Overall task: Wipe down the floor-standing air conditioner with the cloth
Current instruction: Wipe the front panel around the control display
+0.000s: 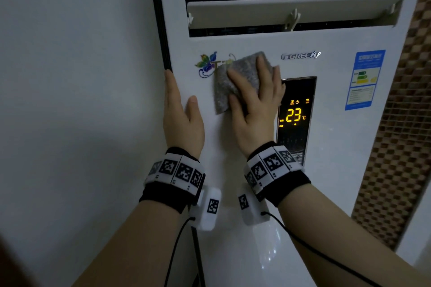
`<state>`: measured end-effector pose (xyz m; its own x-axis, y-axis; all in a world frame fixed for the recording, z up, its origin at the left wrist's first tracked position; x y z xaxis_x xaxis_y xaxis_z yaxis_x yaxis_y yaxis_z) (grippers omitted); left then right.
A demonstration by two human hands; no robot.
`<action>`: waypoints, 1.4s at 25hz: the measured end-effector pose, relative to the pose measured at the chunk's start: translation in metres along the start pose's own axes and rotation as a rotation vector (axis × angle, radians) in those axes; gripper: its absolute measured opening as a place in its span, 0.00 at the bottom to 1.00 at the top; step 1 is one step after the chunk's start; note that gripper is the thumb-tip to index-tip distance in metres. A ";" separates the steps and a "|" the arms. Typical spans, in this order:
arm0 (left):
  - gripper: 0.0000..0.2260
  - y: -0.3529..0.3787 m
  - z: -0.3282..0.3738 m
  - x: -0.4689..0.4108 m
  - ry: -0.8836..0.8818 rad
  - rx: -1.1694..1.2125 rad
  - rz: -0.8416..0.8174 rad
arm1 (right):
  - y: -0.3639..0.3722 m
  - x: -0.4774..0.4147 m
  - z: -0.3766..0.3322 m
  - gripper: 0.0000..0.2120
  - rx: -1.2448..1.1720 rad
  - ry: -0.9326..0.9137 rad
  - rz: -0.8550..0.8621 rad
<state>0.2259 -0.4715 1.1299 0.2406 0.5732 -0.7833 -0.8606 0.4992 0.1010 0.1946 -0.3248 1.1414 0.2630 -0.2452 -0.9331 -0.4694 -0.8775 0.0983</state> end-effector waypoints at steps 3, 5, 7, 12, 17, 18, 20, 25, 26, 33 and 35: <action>0.25 -0.005 -0.002 -0.002 0.012 0.025 -0.025 | -0.006 -0.008 0.008 0.19 -0.035 0.160 0.137; 0.24 -0.008 -0.003 -0.004 -0.009 0.072 -0.041 | 0.000 -0.005 0.000 0.20 -0.039 0.244 0.173; 0.23 -0.013 -0.004 -0.008 -0.007 0.109 -0.056 | 0.015 0.005 -0.016 0.19 -0.022 0.104 0.044; 0.21 -0.022 -0.004 -0.013 -0.009 0.130 -0.102 | 0.014 0.000 -0.011 0.18 -0.060 0.055 0.044; 0.19 -0.026 -0.005 -0.013 -0.029 0.144 -0.115 | 0.026 0.016 -0.027 0.19 -0.045 0.083 0.016; 0.19 -0.027 -0.005 -0.014 -0.023 0.144 -0.121 | 0.026 0.016 -0.027 0.19 -0.044 0.048 -0.006; 0.19 -0.029 -0.007 -0.015 -0.018 0.148 -0.132 | 0.020 0.009 -0.018 0.19 -0.059 0.121 0.072; 0.18 -0.032 -0.010 -0.015 -0.008 0.144 -0.153 | 0.030 0.021 -0.032 0.17 -0.037 0.094 0.075; 0.18 -0.032 -0.011 -0.015 -0.008 0.141 -0.156 | 0.034 0.025 -0.036 0.17 -0.032 0.011 0.028; 0.19 -0.035 -0.009 -0.017 0.059 0.104 -0.179 | 0.038 0.022 -0.047 0.20 0.005 -0.028 0.012; 0.20 -0.035 -0.009 -0.018 0.052 0.108 -0.190 | 0.039 0.022 -0.051 0.20 0.022 -0.113 -0.037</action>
<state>0.2478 -0.5049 1.1350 0.3684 0.4293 -0.8246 -0.7479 0.6637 0.0114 0.2250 -0.3856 1.1427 0.1843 -0.1632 -0.9692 -0.4794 -0.8758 0.0563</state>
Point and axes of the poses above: each hand's wrist, its own x-axis away from the middle knuckle, its own y-axis out of the palm, z = x × y, the point moved 5 cm from there along -x, towards the middle knuckle, and after that the axes turned 10 degrees about z, right-handed, at the moved point
